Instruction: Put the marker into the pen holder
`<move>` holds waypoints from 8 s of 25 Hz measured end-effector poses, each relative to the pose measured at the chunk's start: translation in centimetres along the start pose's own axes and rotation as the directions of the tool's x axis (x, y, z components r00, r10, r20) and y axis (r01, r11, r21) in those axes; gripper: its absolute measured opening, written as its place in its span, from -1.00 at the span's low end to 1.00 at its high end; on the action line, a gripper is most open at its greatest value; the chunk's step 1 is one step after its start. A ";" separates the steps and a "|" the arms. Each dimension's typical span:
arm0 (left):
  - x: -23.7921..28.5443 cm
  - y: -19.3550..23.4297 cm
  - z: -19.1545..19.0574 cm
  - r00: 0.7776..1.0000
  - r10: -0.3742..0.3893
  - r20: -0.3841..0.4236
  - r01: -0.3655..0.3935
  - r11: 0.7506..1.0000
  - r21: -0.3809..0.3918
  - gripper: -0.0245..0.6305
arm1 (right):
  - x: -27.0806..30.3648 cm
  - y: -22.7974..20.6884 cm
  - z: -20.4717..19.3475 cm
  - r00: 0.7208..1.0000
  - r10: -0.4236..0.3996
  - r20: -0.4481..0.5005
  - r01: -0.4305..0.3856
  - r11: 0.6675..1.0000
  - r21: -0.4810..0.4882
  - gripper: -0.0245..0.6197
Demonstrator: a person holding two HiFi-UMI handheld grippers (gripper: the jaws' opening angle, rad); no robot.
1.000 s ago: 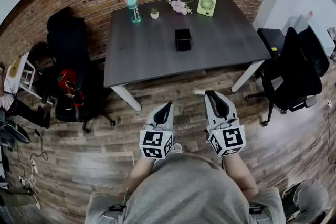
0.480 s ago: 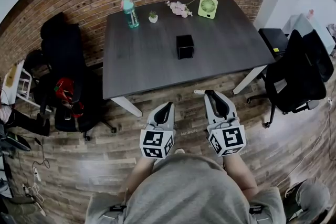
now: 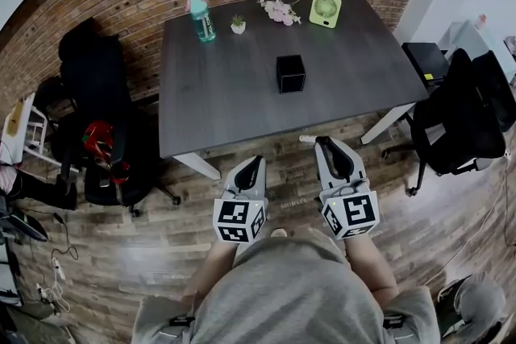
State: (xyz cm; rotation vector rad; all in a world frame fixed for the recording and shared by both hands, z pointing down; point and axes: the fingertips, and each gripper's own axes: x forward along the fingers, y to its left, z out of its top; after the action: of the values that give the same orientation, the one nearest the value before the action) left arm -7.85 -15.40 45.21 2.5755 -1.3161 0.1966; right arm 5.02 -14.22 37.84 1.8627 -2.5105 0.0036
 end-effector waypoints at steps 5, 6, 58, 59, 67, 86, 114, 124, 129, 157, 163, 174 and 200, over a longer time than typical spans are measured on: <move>0.4 0.6 -0.4 1.000 0.007 -0.011 -0.007 1.000 -0.014 -0.87 | 0.5 -0.3 -0.4 1.000 -0.004 -0.019 0.004 1.000 -0.001 -0.72; 0.6 0.7 -0.4 1.000 0.008 -0.013 -0.008 1.000 -0.017 -0.87 | 0.7 -0.3 -0.4 1.000 -0.001 -0.019 0.001 1.000 -0.005 -0.72; 21.3 12.1 4.3 0.995 0.090 -0.052 -0.092 0.995 -0.044 -0.87 | 25.9 -13.0 -5.6 0.991 0.040 -0.128 -0.046 0.998 -0.047 -0.72; 21.6 12.2 4.3 0.995 0.089 -0.055 -0.091 0.995 -0.044 -0.87 | 26.2 -13.1 -5.9 0.990 0.041 -0.136 -0.048 0.998 -0.048 -0.72; 23.3 12.6 4.5 0.994 0.090 -0.065 -0.093 0.995 -0.040 -0.87 | 28.3 -13.8 -8.9 0.978 0.058 -0.199 -0.070 0.996 -0.053 -0.72; 24.8 13.4 4.4 0.993 0.096 -0.074 -0.099 0.994 -0.049 -0.87 | 30.3 -14.0 -15.2 0.941 0.066 -0.331 -0.089 0.995 -0.054 -0.72; 24.6 12.3 4.6 0.994 0.078 -0.070 -0.081 0.996 -0.040 -0.87 | 29.4 -14.1 -16.5 0.930 0.073 -0.359 -0.097 0.994 -0.050 -0.72; 23.8 12.0 4.4 0.994 0.078 -0.070 -0.081 0.996 -0.036 -0.87 | 29.2 -14.1 -16.7 0.930 0.062 -0.363 -0.088 0.995 -0.055 -0.72; 23.3 11.6 4.4 0.995 0.073 -0.071 -0.076 0.997 -0.034 -0.87 | 29.3 -14.2 -16.6 0.928 0.061 -0.367 -0.090 0.994 -0.062 -0.71; 13.8 5.2 2.2 0.999 0.024 -0.041 -0.024 1.000 -0.003 -0.87 | 18.0 -10.0 -13.4 0.954 0.006 -0.300 -0.018 0.999 -0.035 -0.70; 10.5 3.1 0.4 0.999 0.014 -0.042 -0.014 1.000 -0.003 -0.87 | 13.2 -7.8 -11.6 0.968 0.012 -0.249 -0.017 1.000 -0.017 -0.73; 3.8 -1.4 -2.4 0.999 0.001 -0.041 -0.002 1.000 -0.010 -0.87 | 3.5 -3.2 -9.5 0.977 0.038 -0.212 -0.035 0.999 0.019 -0.90; -5.0 -4.9 -3.7 1.000 0.006 -0.012 -0.006 1.000 0.015 -0.87 | -5.9 2.8 -6.2 0.991 0.066 -0.120 -0.064 0.998 0.027 -0.91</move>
State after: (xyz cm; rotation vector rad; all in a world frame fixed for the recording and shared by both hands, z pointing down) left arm -6.81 -7.69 46.91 2.5791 -1.3232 0.2233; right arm 4.11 -7.68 44.02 1.7309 -2.4976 0.1424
